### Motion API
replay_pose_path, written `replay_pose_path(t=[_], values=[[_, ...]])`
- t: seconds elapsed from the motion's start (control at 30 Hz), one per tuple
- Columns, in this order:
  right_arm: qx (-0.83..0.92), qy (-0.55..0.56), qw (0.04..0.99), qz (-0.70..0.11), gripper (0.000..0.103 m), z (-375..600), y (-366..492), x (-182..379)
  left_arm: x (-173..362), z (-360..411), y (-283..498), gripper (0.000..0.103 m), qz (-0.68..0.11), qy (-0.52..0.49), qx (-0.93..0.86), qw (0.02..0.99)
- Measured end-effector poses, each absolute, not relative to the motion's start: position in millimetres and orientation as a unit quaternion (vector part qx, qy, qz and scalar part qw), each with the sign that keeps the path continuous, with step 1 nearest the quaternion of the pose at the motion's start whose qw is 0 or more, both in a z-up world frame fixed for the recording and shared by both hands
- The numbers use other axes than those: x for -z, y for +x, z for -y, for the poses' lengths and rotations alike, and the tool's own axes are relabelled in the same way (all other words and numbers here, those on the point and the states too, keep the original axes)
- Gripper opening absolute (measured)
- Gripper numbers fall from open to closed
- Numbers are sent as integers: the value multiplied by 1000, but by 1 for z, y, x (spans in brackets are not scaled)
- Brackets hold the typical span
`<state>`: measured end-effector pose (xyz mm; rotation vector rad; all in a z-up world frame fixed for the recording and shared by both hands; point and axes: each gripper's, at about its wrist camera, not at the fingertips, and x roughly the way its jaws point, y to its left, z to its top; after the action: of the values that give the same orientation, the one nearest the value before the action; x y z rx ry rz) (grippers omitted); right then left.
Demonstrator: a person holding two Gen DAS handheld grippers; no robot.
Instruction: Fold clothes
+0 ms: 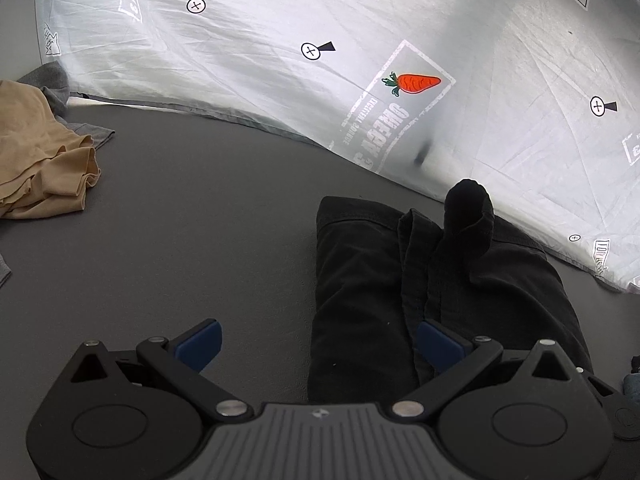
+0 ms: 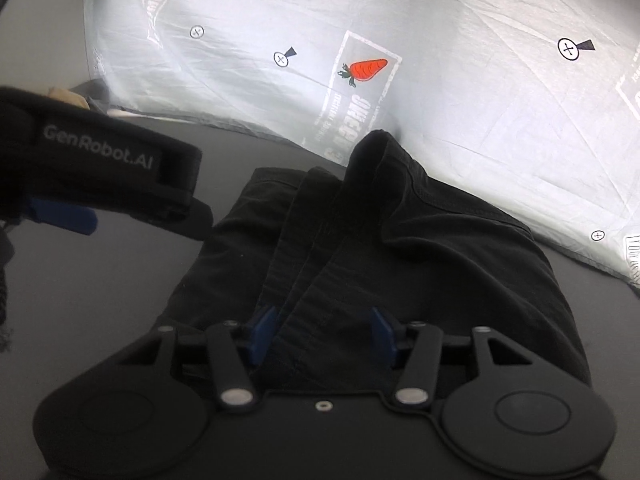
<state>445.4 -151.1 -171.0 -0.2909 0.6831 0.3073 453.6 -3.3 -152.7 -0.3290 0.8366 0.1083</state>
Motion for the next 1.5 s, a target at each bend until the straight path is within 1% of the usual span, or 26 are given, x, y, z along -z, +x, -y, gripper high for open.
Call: replay_pose_path(t=[0.13,0.3,0.4,0.5,0.57,0.6,0.63,0.77,0.87,0.9,0.97,1.1,1.17,1.2,1.27,1.3,1.33,1.47,1.5], values=[[-116,-171,919,-335,54,144,434,168,153,-4,447,103,-404,-161,-63,898],[-50,-262,910,-318,54,133,412,165,159,-11,442,103,-409,-171,-74,893],[-50,-288,900,-323,54,130,410,167,159,-12,442,103,-409,-172,-73,893],[-84,-289,890,-342,52,127,420,175,157,-10,444,103,-406,-173,-64,895],[-103,-287,884,-355,35,128,427,178,154,-5,446,103,-404,-163,-60,898],[-112,-284,881,-360,10,129,431,178,153,-2,447,103,-403,-155,-58,900],[-112,-282,881,-362,2,131,432,176,152,0,449,103,-402,-146,-56,902],[-137,-232,895,-355,2,157,419,142,147,6,450,103,-395,-122,-53,909],[-162,-224,906,-320,2,172,398,108,148,2,452,103,-395,-131,-57,907],[-166,-233,905,-314,2,171,395,106,149,0,453,103,-396,-137,-59,906],[-179,-245,896,-325,2,166,398,121,152,-3,456,103,-401,-147,-64,902],[-199,-228,866,-399,8,162,424,184,147,2,459,103,-401,-141,-58,904],[-211,-225,866,-393,8,166,424,177,143,7,460,103,-396,-134,-45,907],[-216,-216,867,-394,11,169,425,172,143,10,461,103,-396,-135,-38,907],[-220,-184,875,-389,52,185,425,162,146,18,467,103,-404,-142,-22,903],[-219,-163,882,-385,84,196,425,158,148,23,472,103,-409,-141,-15,901],[-219,-143,887,-380,87,207,424,153,150,29,476,103,-414,-136,-7,900],[-215,-59,906,-360,89,251,423,135,154,64,495,103,-419,-66,18,906],[-214,-38,910,-354,94,262,423,131,156,72,500,103,-420,-51,25,906]])
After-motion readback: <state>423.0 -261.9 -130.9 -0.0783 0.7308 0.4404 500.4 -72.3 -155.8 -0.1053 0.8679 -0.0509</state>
